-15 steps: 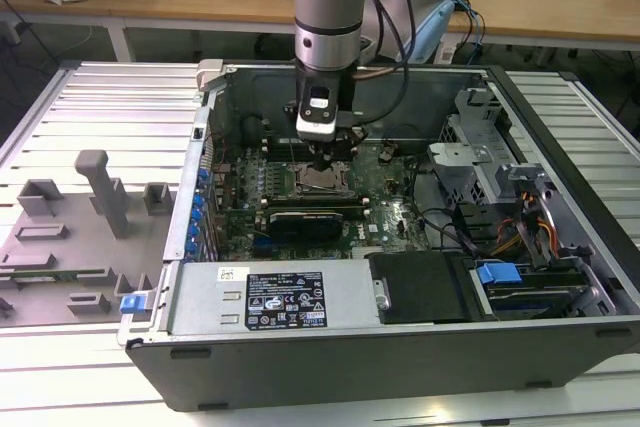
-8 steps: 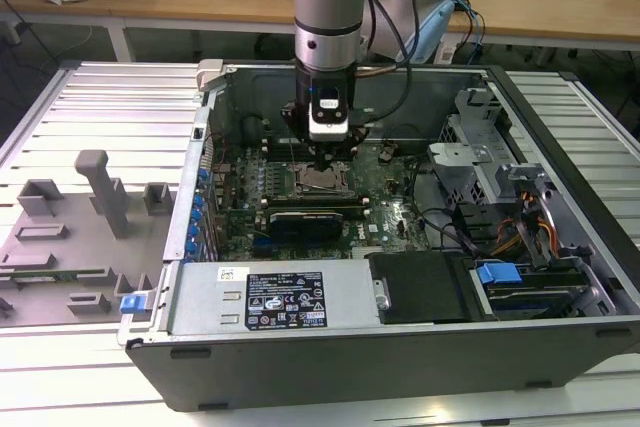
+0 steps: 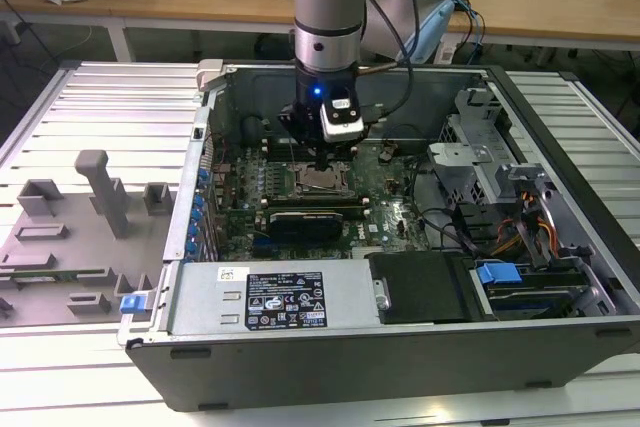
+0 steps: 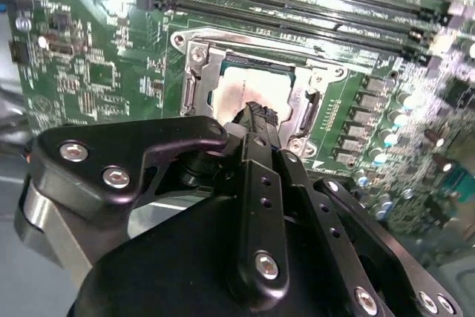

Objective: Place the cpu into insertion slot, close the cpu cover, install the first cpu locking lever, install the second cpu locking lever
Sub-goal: 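Close the cpu cover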

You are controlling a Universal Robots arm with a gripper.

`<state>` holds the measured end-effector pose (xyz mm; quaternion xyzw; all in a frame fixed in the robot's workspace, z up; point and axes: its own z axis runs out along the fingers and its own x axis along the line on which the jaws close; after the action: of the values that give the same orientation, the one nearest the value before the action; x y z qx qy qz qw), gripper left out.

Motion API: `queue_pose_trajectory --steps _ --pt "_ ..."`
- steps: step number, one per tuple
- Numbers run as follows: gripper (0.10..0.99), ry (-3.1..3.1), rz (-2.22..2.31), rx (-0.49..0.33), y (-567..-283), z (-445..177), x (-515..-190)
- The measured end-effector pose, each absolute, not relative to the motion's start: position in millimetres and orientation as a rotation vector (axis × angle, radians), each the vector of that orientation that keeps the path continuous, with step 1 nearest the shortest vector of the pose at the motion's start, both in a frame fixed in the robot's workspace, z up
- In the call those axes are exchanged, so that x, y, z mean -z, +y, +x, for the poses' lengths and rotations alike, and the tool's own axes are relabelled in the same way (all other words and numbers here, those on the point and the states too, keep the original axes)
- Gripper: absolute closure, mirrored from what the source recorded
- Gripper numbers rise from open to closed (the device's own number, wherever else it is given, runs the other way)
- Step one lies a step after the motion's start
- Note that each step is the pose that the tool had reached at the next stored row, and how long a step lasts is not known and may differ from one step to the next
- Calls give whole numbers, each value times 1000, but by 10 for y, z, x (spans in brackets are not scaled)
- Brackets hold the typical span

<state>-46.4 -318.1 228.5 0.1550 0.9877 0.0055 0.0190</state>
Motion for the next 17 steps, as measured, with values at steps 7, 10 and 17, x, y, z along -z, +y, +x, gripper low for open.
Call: queue_pose_trajectory --steps 7,10,17 --pt "980 3097 218 -22 -3181 -464 -2283" --pt "980 3102 141 -24 -3193 -469 -2282" --pt "980 3103 119 -61 -3283 -469 -2266"
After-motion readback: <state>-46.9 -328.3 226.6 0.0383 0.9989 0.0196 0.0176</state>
